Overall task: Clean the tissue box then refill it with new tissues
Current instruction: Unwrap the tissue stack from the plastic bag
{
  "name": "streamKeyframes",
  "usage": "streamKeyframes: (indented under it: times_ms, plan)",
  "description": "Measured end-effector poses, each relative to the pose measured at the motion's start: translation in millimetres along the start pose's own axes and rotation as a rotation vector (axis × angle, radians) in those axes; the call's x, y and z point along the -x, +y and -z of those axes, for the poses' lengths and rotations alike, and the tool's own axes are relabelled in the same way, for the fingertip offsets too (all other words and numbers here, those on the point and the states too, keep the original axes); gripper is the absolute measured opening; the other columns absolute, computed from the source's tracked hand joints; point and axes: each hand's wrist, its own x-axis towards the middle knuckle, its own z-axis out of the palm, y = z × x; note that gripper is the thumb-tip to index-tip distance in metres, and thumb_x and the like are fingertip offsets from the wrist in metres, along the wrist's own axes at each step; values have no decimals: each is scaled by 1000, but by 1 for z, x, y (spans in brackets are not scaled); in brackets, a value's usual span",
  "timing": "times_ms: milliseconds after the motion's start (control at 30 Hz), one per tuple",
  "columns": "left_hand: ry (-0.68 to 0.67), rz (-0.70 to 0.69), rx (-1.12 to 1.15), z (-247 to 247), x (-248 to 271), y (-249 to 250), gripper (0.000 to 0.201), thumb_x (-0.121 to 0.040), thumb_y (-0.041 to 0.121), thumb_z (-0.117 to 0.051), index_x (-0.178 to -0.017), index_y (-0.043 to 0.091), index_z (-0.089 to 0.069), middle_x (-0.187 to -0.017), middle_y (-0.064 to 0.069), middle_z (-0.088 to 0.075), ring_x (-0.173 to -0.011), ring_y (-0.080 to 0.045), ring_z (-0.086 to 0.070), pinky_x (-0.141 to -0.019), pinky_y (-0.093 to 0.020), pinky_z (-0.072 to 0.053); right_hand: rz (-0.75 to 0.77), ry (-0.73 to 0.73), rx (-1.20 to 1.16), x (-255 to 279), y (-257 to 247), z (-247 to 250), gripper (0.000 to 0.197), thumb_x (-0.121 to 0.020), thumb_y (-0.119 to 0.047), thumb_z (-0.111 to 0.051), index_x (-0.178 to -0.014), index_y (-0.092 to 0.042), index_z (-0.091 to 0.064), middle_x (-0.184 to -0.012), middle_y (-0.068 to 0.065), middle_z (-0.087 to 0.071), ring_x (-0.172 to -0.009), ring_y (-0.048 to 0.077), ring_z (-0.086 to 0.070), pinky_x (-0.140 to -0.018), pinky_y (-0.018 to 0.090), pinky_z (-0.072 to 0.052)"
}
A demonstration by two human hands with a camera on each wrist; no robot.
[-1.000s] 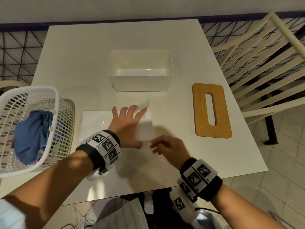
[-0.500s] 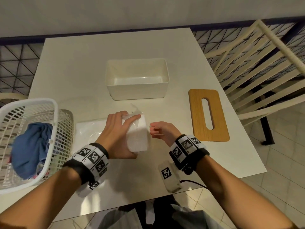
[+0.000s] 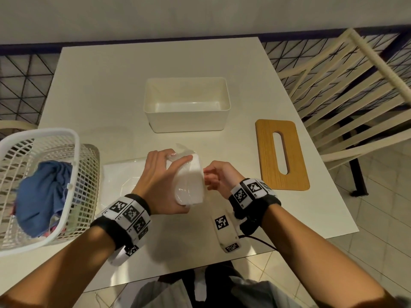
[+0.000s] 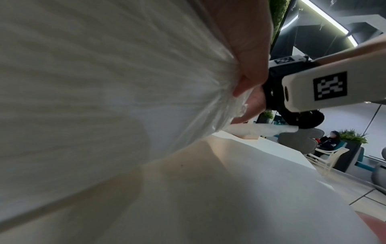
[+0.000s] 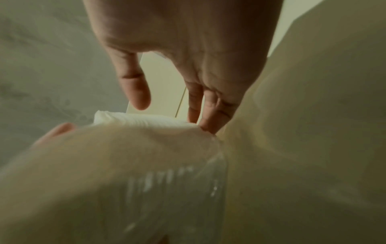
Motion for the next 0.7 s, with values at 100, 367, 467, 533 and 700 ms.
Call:
streamKeyframes:
  times_ms: [100, 367, 467, 533, 700]
  plan:
    - [-4, 4, -17, -2, -2, 0, 103, -37, 66, -58, -127, 21, -42, -113, -26, -50, -97, -40, -49, -85, -42, -43, 7, 7, 1, 0, 0, -1, 12, -72, -13, -47, -61, -12, -42, -61, 5, -39, -49, 15, -31, -55, 25, -28]
    - [4, 60, -55, -1, -8, -8, 112, -36, 70, -55, -133, 21, -32, -123, -27, -44, -109, -32, -36, -93, -48, -38, 110, 70, 137, 1, -11, -10, 34, -49, -15, -57, -81, -2, -59, -83, 12, -48, -60, 15, -38, -70, 25, -35]
    - [33, 85, -42, 3, -7, -9, 115, -34, 70, -59, -133, 23, -28, -126, -26, -42, -111, -24, -28, -96, -50, -36, 144, 135, 194, 2, -15, -14, 54, -49, -11, -52, -92, 22, -58, -87, 14, -52, -73, 21, -40, -73, 30, -35]
    - [59, 96, -24, 6, -7, -7, 116, -32, 64, -66, -132, 23, -26, -126, -27, -41, -111, -22, -25, -97, -53, -35, 149, 119, 191, 2, -17, -16, 63, -46, -11, -51, -98, 24, -55, -86, 14, -52, -76, 23, -41, -69, 28, -36]
    - [99, 80, -3, 7, -6, -7, 115, -30, 60, -69, -131, 22, -29, -124, -28, -43, -111, -22, -26, -95, -54, -34, 83, -61, 75, 10, -22, -18, 23, -56, -8, -44, -78, -7, -51, -67, 5, -41, -55, 13, -33, -56, 21, -30]
